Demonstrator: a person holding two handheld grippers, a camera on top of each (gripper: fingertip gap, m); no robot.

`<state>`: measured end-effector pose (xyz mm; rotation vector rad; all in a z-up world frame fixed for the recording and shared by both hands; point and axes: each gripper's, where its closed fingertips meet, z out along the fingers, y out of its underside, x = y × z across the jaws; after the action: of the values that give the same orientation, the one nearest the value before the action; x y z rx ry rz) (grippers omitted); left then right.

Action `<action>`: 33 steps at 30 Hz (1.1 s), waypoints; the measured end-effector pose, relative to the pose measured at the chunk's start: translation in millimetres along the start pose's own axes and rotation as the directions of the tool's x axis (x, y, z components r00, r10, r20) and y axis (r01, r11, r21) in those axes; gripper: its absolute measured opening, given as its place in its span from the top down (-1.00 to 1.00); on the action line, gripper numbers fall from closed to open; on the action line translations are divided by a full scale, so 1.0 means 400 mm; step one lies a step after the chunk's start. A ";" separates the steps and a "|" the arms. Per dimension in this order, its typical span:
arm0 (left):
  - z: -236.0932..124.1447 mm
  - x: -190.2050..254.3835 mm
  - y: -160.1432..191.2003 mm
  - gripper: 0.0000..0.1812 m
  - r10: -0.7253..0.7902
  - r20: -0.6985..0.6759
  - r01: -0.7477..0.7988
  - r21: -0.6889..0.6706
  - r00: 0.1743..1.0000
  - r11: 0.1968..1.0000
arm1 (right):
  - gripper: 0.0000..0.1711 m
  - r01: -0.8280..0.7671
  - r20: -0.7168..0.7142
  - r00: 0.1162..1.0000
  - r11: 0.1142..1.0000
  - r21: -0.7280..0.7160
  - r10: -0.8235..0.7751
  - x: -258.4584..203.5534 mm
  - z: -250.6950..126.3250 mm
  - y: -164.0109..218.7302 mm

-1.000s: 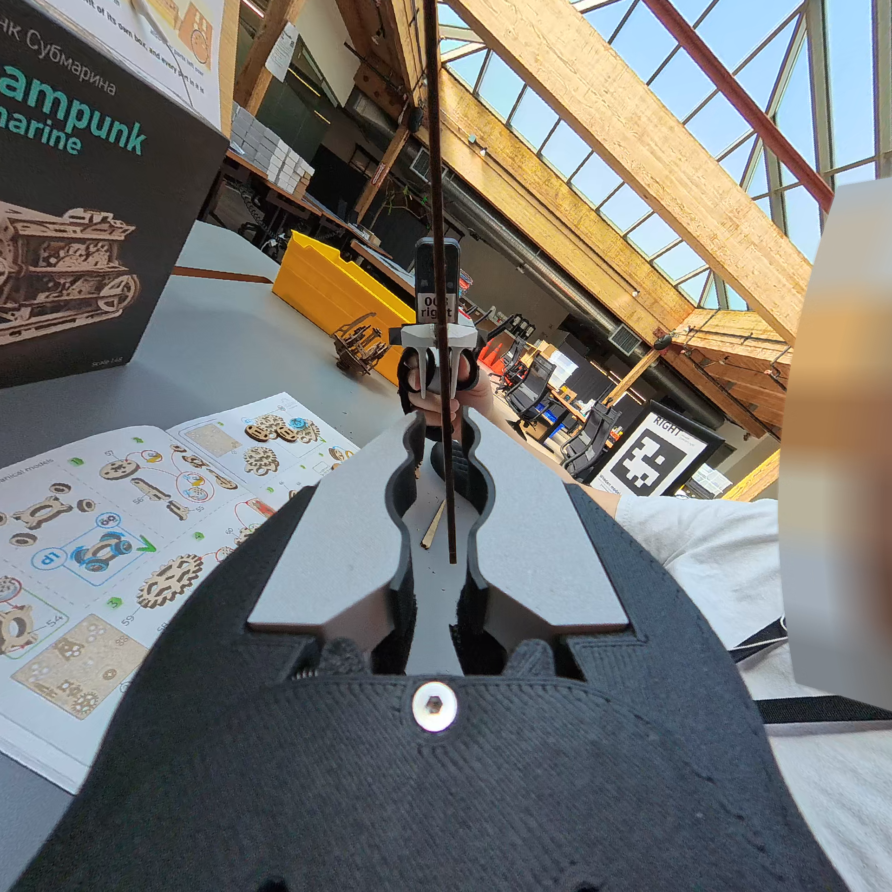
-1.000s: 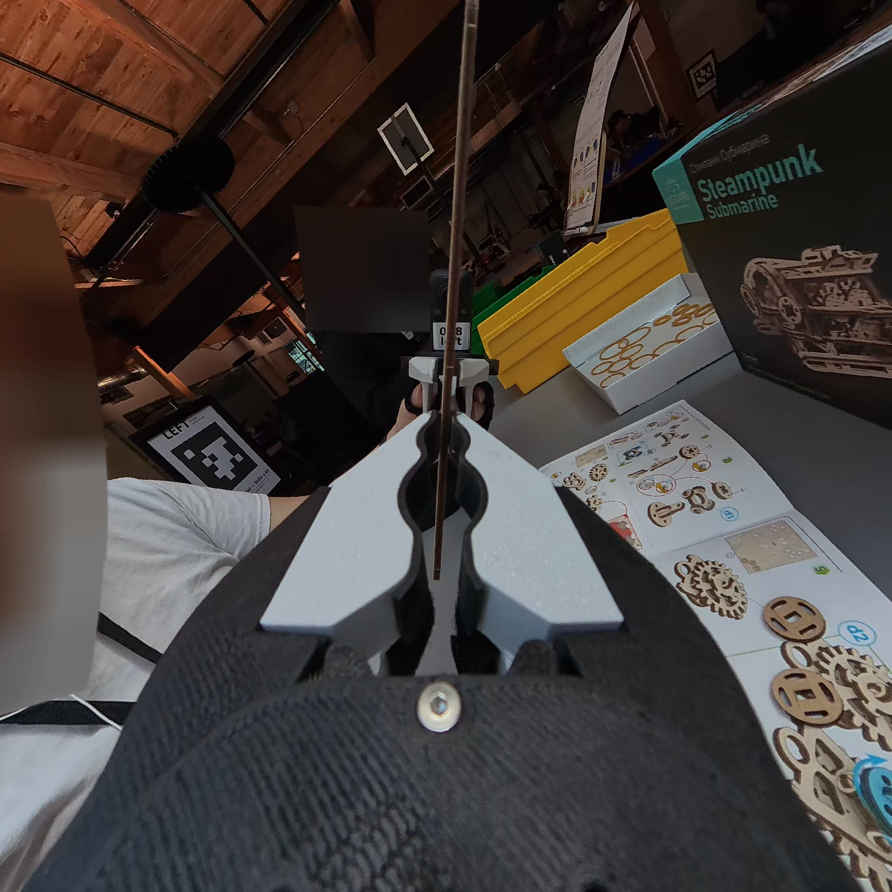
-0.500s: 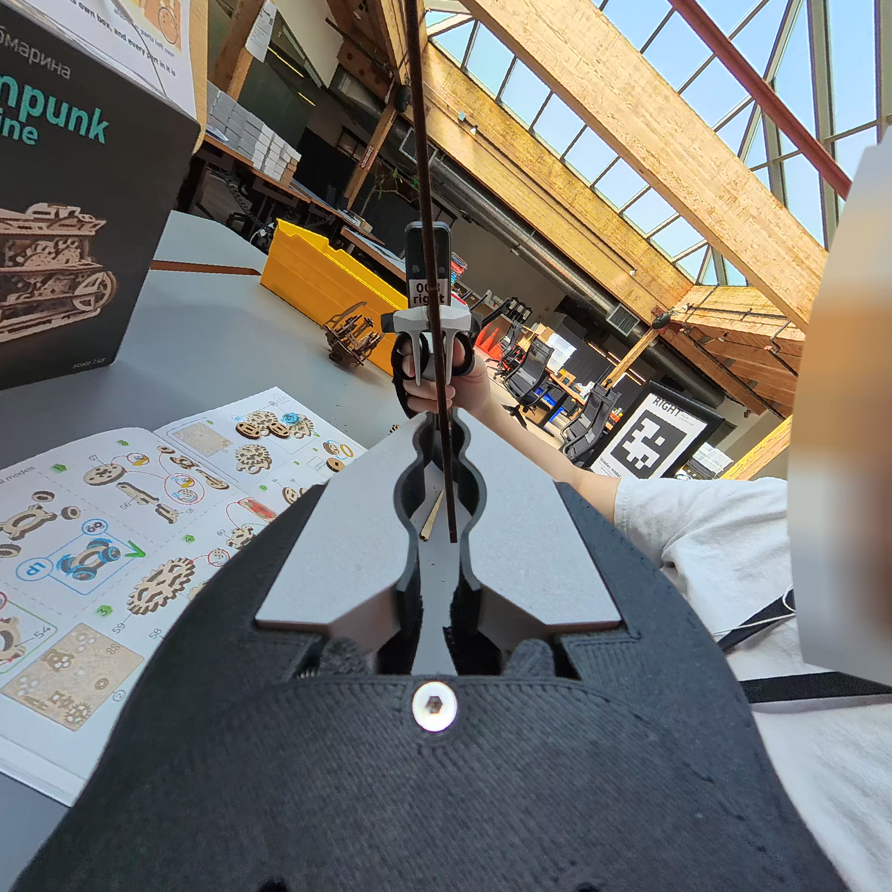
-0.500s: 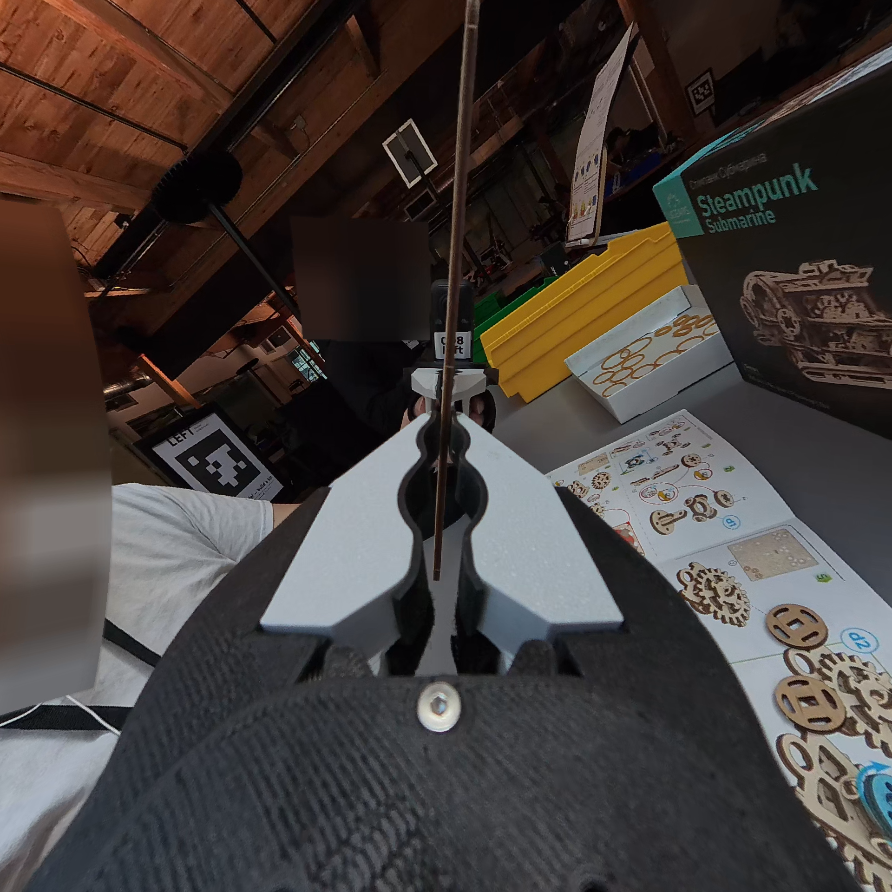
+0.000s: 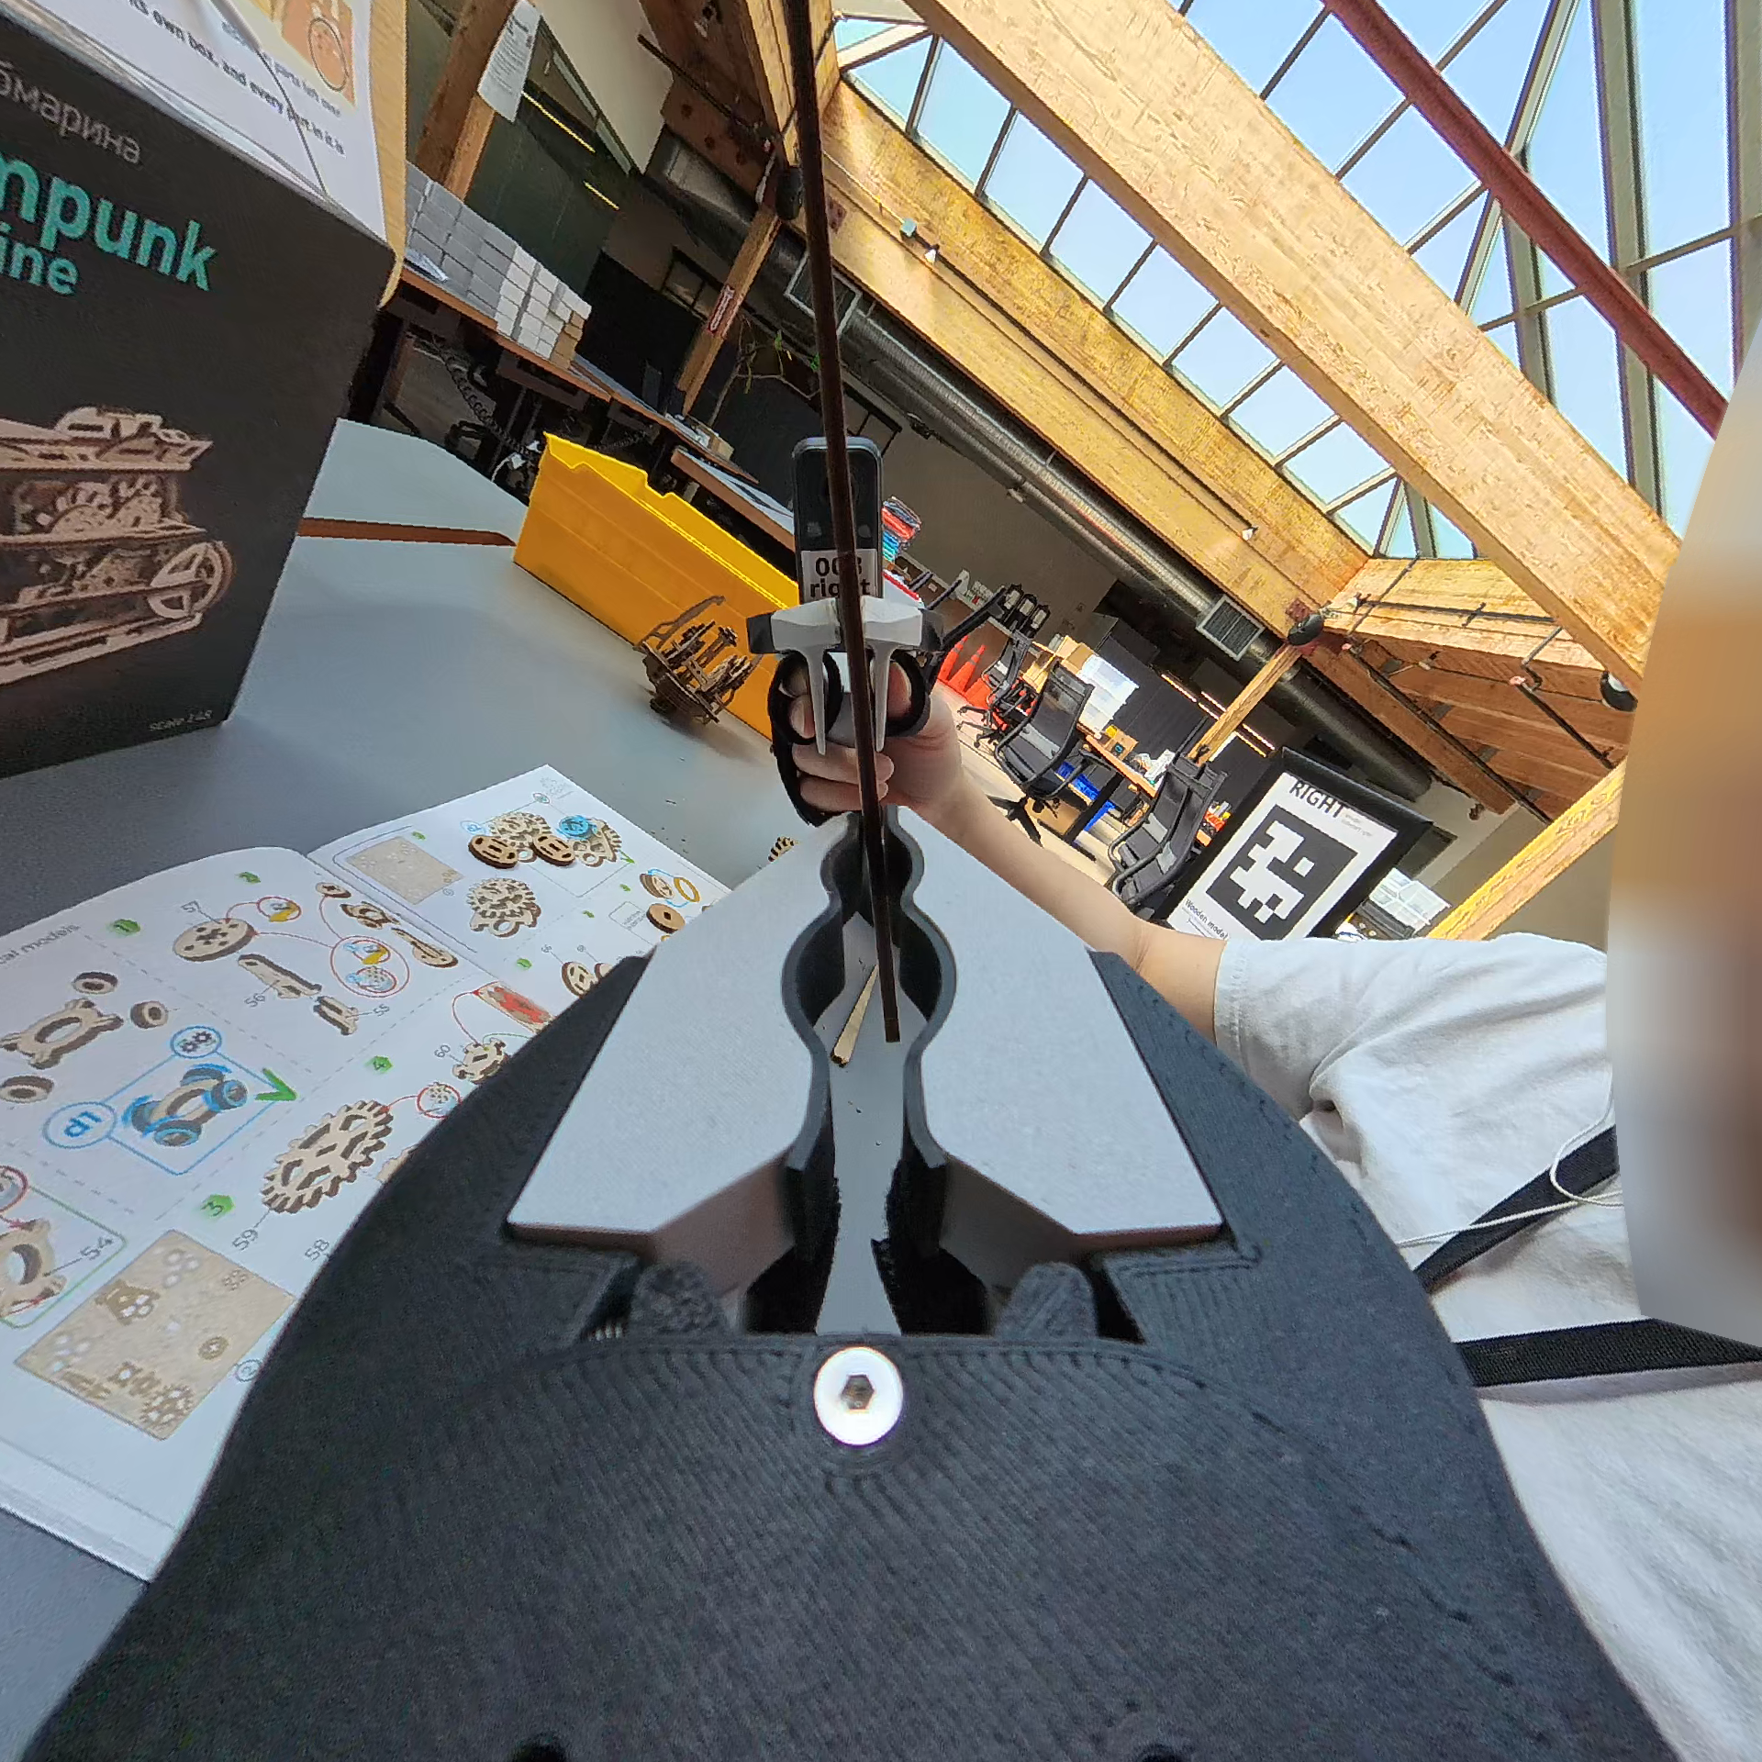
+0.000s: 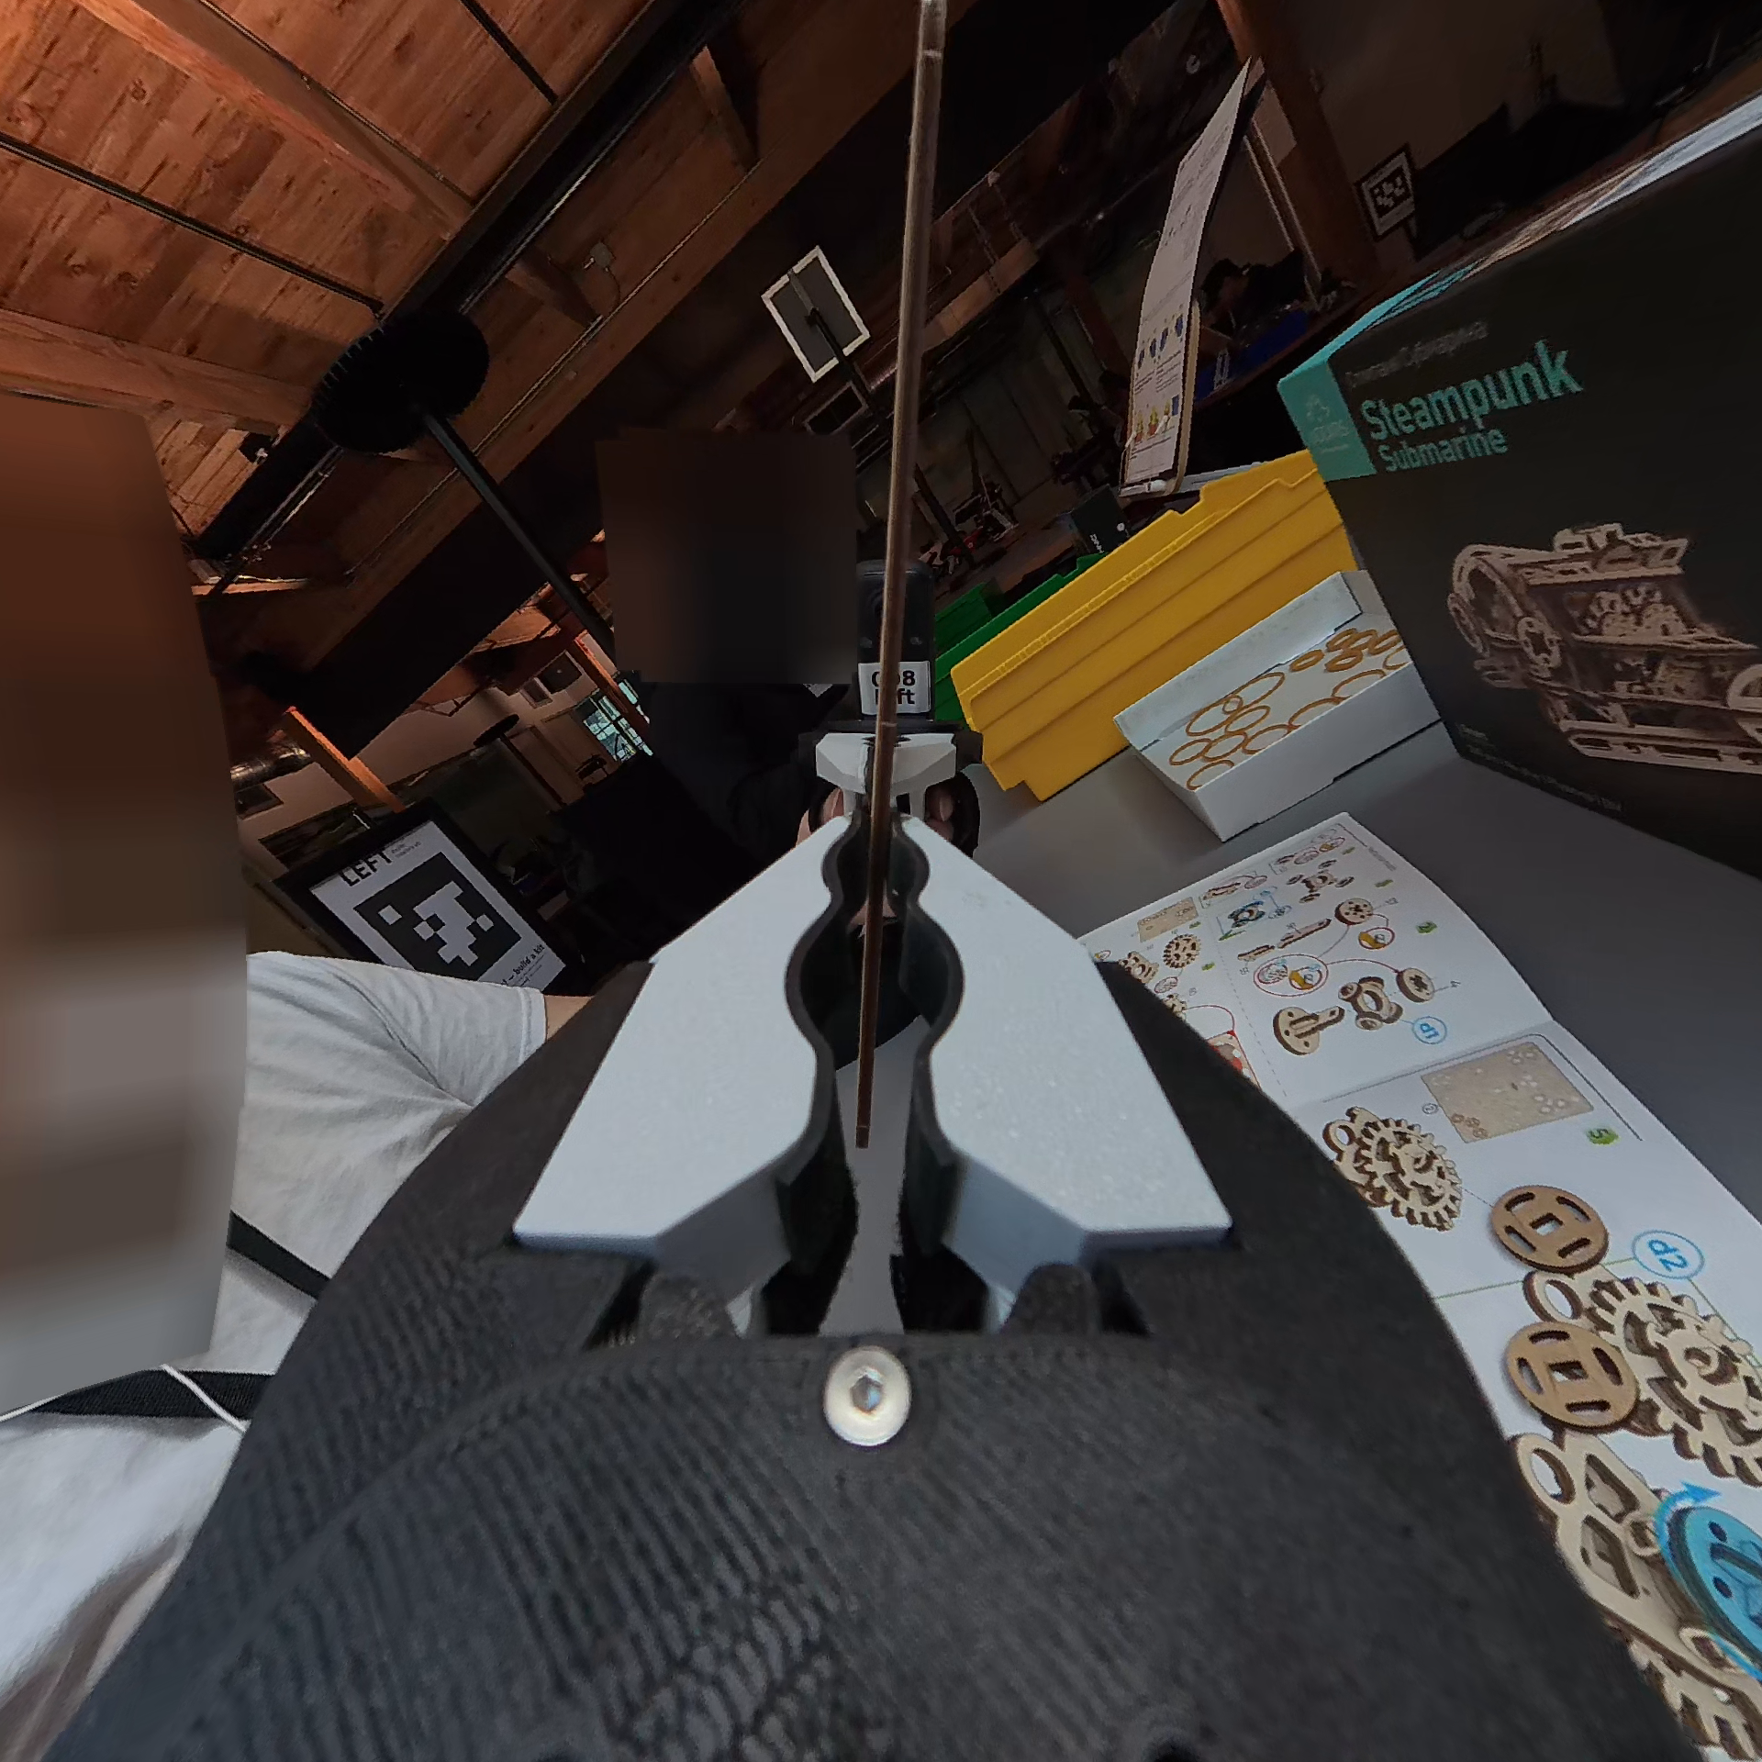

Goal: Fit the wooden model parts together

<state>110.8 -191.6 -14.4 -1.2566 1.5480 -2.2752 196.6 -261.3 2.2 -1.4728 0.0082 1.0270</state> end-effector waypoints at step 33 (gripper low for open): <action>-0.006 0.002 -0.014 0.95 0.012 0.006 -0.012 0.027 1.000 1.000 | 0.99 0.032 -0.003 0.999 0.999 -0.030 -0.032 -0.001 0.006 0.014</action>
<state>110.4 -187.6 -9.8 -1.2426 1.5133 -2.2754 191.9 -260.7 -1.8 -1.4973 -0.0285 1.0029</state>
